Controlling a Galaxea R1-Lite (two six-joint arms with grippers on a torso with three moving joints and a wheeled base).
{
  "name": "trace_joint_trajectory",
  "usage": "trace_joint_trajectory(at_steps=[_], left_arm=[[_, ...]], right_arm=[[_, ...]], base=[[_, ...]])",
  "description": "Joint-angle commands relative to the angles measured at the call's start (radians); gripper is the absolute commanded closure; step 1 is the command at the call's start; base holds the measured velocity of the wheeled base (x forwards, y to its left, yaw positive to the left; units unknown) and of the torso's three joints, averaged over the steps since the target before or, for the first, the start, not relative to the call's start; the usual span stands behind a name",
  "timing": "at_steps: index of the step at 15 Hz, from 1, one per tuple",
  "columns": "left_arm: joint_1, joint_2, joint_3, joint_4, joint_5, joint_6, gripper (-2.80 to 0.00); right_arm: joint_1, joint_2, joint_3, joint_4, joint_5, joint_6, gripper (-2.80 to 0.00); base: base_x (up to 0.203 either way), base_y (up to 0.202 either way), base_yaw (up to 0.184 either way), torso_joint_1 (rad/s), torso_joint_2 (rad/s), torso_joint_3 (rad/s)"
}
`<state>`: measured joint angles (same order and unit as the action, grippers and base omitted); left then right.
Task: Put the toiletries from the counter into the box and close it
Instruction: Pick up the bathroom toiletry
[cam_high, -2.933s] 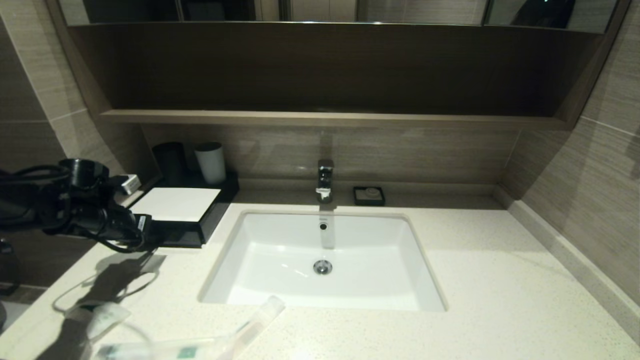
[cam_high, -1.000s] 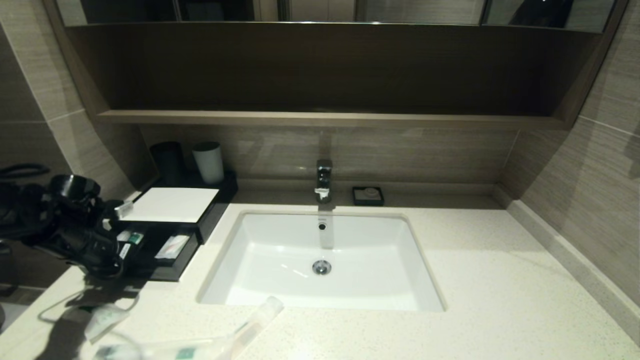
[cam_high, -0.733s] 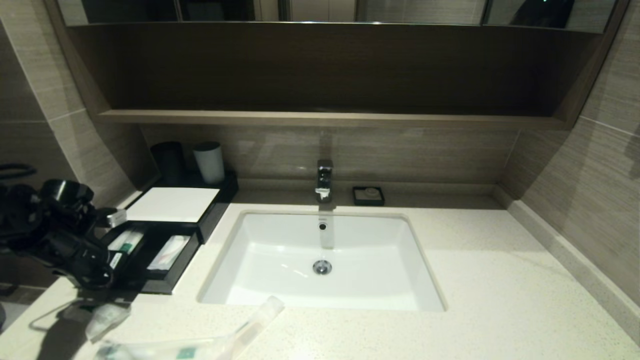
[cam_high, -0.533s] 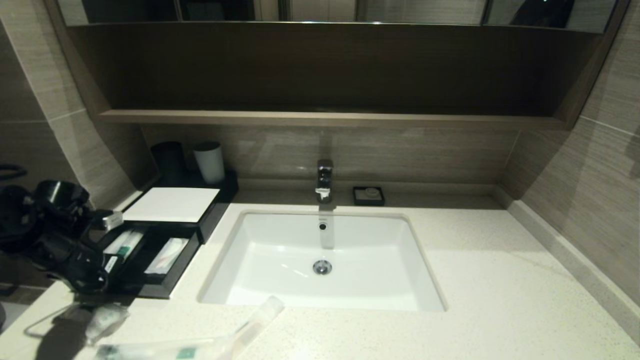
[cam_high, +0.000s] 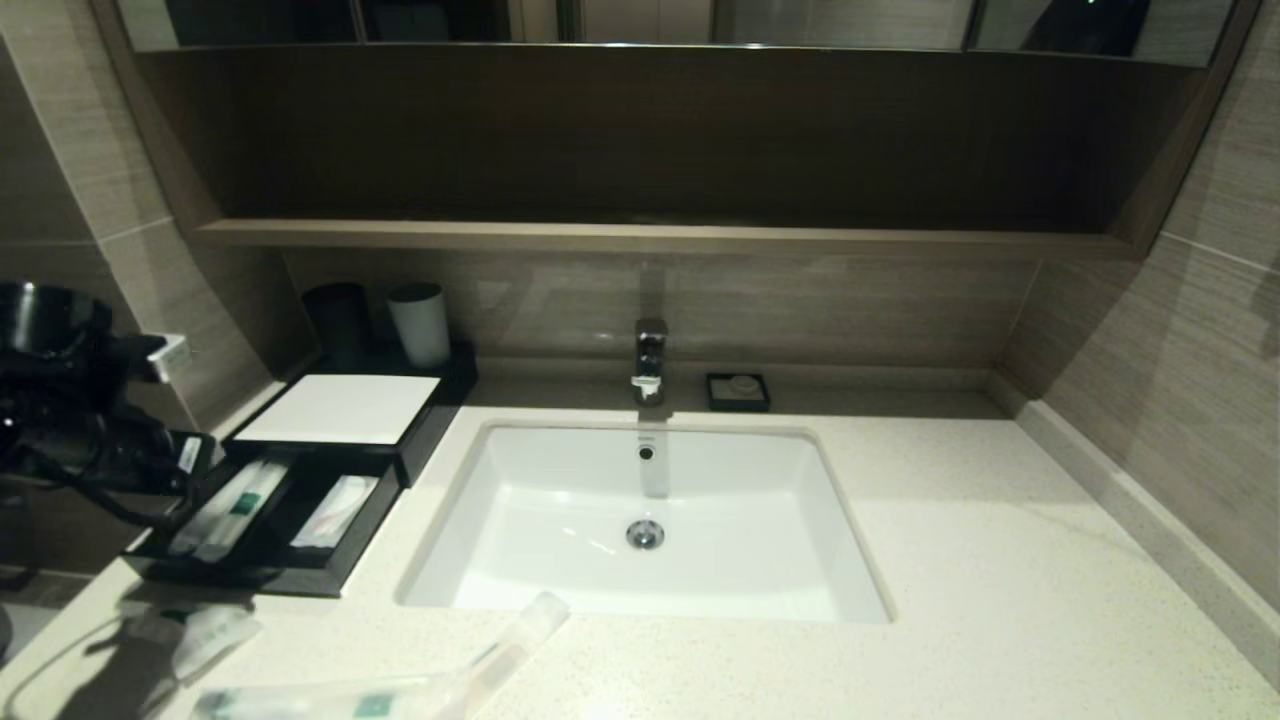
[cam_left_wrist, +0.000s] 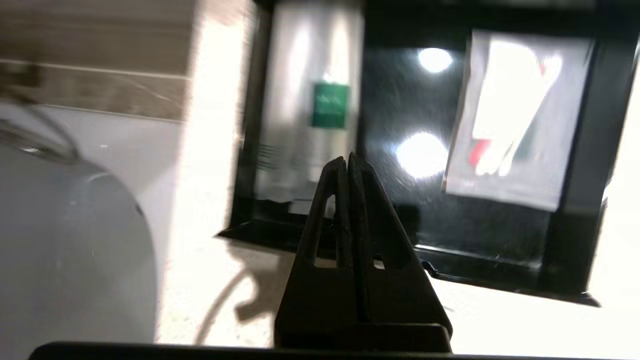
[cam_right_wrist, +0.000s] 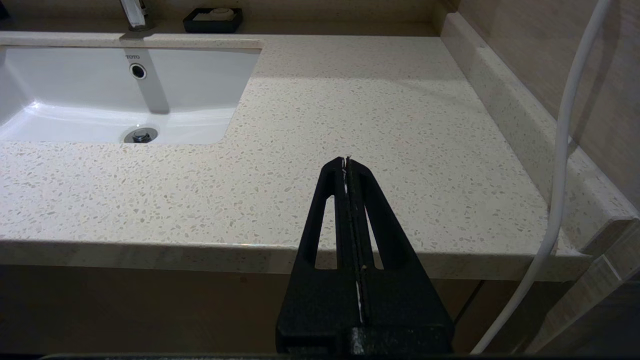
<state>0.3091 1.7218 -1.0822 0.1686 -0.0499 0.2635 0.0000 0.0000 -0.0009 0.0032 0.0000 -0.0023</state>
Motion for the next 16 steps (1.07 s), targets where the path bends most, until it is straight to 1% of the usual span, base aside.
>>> trace_joint_trajectory(at_steps=[1,2,3,5,6,7,8,9,10,11,12,14,16], left_arm=[[-0.006,-0.096,-0.013,0.021,0.054,-0.032,0.0],[-0.012,-0.122,-0.014,0.098,0.09,-0.046,0.0],[-0.018,-0.149,-0.014,0.215,0.109,-0.067,0.0],[-0.027,-0.208,-0.008,0.471,0.127,-0.126,0.0],[-0.028,-0.234,-0.003,0.593,0.129,-0.145,-2.8],[-0.025,-0.256,0.014,0.699,0.124,-0.166,-2.8],[-0.02,-0.273,0.055,0.76,0.114,-0.189,-2.8],[-0.015,-0.281,0.102,0.766,0.1,-0.198,-2.8],[-0.01,-0.283,0.136,0.749,0.084,-0.204,-2.8],[0.003,-0.279,0.147,0.725,0.057,-0.203,-2.8],[0.015,-0.268,0.145,0.717,0.049,-0.201,-2.8],[0.044,-0.229,0.135,0.674,0.052,-0.199,-2.8],[0.08,-0.188,0.136,0.578,0.051,-0.194,-2.8]], right_arm=[[0.0,0.0,0.001,0.0,0.0,-0.001,0.0],[0.0,0.0,0.0,0.0,0.0,-0.001,0.0],[0.0,-0.002,0.0,0.0,0.0,-0.001,0.0],[0.0,0.0,0.0,0.0,0.0,-0.001,0.0],[0.0,-0.001,0.001,0.0,0.0,-0.001,0.0],[0.0,0.0,0.0,0.0,0.0,-0.001,0.0],[0.0,0.0,0.001,0.0,0.0,-0.001,0.0],[0.0,-0.002,0.0,0.0,0.0,-0.001,0.0],[0.0,-0.001,-0.001,0.0,0.0,-0.001,0.0],[0.0,0.0,0.001,0.0,0.0,-0.001,0.0],[0.0,-0.002,-0.001,0.0,0.0,-0.001,0.0],[0.0,0.0,0.001,0.0,0.0,-0.001,0.0],[0.0,0.0,0.0,0.0,0.0,-0.001,0.0]], base=[[0.0,0.0,0.0,0.0,0.0,0.0],[0.0,0.0,0.0,0.0,0.0,0.0],[0.0,0.0,0.0,0.0,0.0,0.0],[0.0,0.0,0.0,0.0,0.0,0.0],[0.0,0.0,0.0,0.0,0.0,0.0],[0.0,0.0,0.0,0.0,0.0,0.0],[0.0,0.0,0.0,0.0,0.0,0.0],[0.0,0.0,0.0,0.0,0.0,0.0],[0.0,0.0,0.0,0.0,0.0,0.0],[0.0,0.0,0.0,0.0,0.0,0.0],[0.0,0.0,0.0,0.0,0.0,0.0],[0.0,0.0,0.0,0.0,0.0,0.0],[0.0,0.0,0.0,0.0,0.0,0.0]])
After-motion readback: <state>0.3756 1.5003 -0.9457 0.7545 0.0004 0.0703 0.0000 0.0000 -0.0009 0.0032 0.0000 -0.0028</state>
